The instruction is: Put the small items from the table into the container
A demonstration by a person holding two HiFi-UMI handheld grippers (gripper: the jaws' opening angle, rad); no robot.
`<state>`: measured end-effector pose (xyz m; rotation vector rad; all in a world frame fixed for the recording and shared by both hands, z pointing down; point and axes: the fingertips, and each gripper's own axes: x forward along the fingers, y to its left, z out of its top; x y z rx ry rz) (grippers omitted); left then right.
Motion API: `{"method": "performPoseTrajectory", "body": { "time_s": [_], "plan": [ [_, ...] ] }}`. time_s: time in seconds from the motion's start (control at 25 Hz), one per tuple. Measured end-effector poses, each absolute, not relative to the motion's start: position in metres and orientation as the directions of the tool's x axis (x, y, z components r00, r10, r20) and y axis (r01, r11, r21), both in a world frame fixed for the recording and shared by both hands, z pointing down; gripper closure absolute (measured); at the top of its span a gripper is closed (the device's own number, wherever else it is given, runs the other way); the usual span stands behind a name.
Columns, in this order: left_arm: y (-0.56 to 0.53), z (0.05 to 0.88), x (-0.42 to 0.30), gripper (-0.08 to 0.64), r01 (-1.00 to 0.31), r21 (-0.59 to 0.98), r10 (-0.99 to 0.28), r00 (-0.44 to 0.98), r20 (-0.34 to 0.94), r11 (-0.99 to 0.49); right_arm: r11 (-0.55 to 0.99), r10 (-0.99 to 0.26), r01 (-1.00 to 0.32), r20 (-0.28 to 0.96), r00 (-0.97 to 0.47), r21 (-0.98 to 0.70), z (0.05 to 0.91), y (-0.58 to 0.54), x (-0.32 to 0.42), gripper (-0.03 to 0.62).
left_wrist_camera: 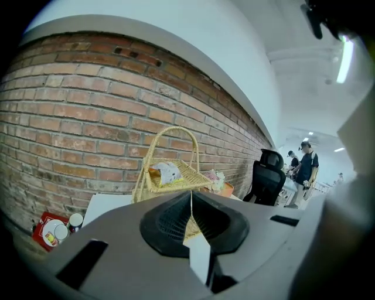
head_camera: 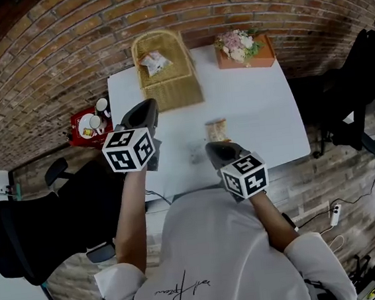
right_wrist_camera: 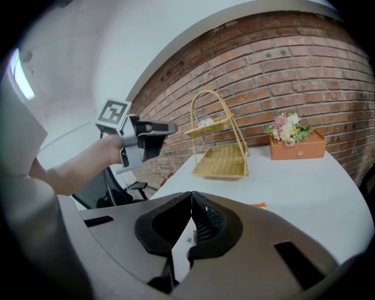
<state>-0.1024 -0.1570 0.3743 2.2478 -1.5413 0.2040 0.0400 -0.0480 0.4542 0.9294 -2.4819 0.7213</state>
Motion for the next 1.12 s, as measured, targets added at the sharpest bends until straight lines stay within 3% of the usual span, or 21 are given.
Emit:
{"method": "performPoseTrajectory", "body": {
  "time_s": [0.64,1.12],
  "plan": [
    [-0.086,0.406,-0.078,0.549,-0.918,0.314,-0.887,0.341,0.312,-0.242,0.583,-0.684,-0.782,0.384,-0.620,-0.223,0.415,-0.048,0.062,0.572],
    [-0.059,0.392,-0.066,0.551,-0.913,0.317,-0.903,0.344,0.259,-0.257,0.626,-0.671,-0.736,0.304,-0.676,-0.256,0.396,-0.039,0.045,0.572]
  ]
}}
